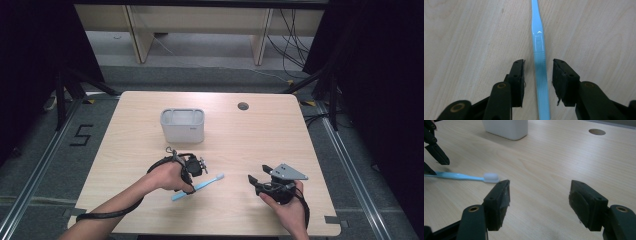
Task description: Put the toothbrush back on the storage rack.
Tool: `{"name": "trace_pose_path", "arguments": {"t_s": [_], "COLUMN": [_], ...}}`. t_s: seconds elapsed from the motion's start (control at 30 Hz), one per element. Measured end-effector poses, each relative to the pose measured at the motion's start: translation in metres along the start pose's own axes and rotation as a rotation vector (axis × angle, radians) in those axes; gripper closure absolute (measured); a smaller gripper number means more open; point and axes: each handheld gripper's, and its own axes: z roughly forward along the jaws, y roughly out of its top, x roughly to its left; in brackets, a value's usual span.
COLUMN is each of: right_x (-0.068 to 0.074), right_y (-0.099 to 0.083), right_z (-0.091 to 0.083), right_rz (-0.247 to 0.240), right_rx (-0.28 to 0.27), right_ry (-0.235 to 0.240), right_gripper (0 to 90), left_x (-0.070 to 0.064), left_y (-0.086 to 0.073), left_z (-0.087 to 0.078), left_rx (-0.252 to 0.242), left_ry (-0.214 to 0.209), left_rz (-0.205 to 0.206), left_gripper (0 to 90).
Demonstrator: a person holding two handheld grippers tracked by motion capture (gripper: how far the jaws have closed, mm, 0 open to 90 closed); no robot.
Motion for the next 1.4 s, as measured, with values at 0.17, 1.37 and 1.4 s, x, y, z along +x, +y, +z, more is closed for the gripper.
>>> {"name": "trace_pose_path", "arguments": {"t_s": [0.17, 1.37, 1.4], "right_x": [-0.001, 0.000, 0.000], "right_y": [0.000, 0.001, 0.001], "right_z": [0.001, 0.002, 0.002], "right_rz": [-0.018, -0.021, -0.021], "right_rx": [-0.010, -0.008, -0.007], "right_ry": [-0.008, 0.011, 0.011], "right_gripper": [34.2, 34.0, 34.0], "left_x": [-0.001, -0.003, -0.002], "left_y": [0.003, 0.010, 0.011], "left_z": [0.003, 0.013, 0.013], "left_rx": [0.025, 0.081, 0.084], "left_ry": [0.001, 0.010, 0.005], "left_rz": [-0.012, 0.044, 0.043], "left_gripper": [64.8, 77.4, 77.7]}}
